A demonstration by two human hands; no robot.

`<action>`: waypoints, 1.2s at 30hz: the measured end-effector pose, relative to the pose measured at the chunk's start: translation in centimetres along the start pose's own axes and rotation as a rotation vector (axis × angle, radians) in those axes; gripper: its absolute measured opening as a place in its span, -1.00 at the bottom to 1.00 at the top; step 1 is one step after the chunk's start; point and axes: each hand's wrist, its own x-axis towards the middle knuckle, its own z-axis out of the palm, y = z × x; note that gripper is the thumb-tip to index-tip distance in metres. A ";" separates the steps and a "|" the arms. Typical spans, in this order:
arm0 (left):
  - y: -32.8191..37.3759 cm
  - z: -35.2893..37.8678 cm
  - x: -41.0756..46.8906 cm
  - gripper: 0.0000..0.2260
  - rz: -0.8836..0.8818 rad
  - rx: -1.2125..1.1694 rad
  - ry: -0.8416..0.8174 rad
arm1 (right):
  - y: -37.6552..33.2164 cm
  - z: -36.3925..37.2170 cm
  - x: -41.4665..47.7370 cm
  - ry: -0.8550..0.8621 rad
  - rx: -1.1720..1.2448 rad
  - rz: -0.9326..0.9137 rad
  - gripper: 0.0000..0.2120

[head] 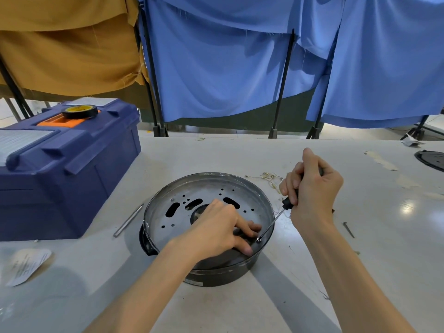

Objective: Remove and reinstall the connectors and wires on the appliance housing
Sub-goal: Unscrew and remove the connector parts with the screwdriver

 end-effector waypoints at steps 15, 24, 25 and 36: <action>0.9 -1.1 0.3 -0.73 -0.180 -0.422 -0.030 | -2.2 -0.7 -1.4 -0.476 -0.453 -0.299 -0.68; 3.6 -1.3 0.9 -0.83 -0.039 -0.890 0.173 | -2.4 0.4 -2.1 -0.343 -0.605 -0.366 -0.59; 3.7 -1.2 0.9 -0.85 -0.036 -0.907 0.169 | -2.4 0.4 -2.2 -0.332 -0.616 -0.368 -0.57; 3.3 -1.3 0.6 -0.83 -0.038 -0.984 0.075 | -3.6 0.2 -1.9 -0.601 -0.402 -0.246 -0.75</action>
